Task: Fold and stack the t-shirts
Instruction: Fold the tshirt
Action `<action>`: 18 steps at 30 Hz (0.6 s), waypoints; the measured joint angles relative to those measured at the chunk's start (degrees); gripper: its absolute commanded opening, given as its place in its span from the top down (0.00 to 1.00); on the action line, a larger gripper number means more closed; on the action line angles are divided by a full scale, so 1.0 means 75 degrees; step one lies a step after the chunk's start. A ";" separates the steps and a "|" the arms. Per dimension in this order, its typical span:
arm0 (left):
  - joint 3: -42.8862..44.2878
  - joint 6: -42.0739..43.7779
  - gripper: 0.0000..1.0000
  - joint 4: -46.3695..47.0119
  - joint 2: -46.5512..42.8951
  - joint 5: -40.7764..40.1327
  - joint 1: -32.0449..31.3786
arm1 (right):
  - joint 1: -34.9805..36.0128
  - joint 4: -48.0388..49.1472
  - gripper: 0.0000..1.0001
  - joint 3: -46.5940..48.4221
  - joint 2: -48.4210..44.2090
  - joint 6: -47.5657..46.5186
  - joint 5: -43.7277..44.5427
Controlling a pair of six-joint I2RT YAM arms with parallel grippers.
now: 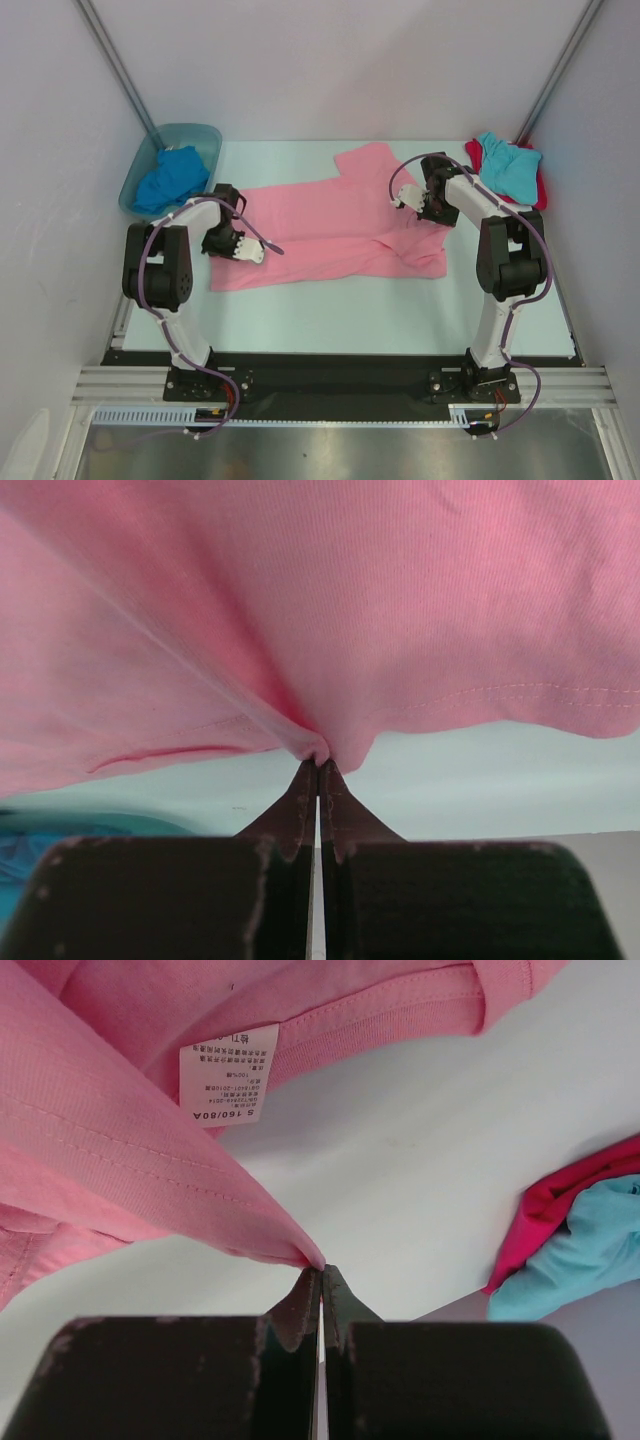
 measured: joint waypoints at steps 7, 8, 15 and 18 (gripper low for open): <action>0.0015 -0.0061 0.92 0.0119 0.0117 -0.0058 0.0000 | 0.0003 -0.0003 1.00 0.0000 0.0000 0.0003 -0.0003; 0.0015 -0.0061 0.89 0.0137 0.0131 -0.0061 0.0000 | 0.0003 -0.0003 1.00 0.0000 0.0000 0.0003 -0.0003; 0.0055 -0.0251 0.54 0.0306 0.0248 -0.0420 0.0003 | 0.0035 -0.0009 0.31 0.0000 0.0000 0.0163 0.0047; 0.0143 -0.0329 0.54 0.0353 0.0321 -0.0600 0.0009 | 0.0058 0.0000 0.14 -0.0006 0.0000 0.0154 0.0061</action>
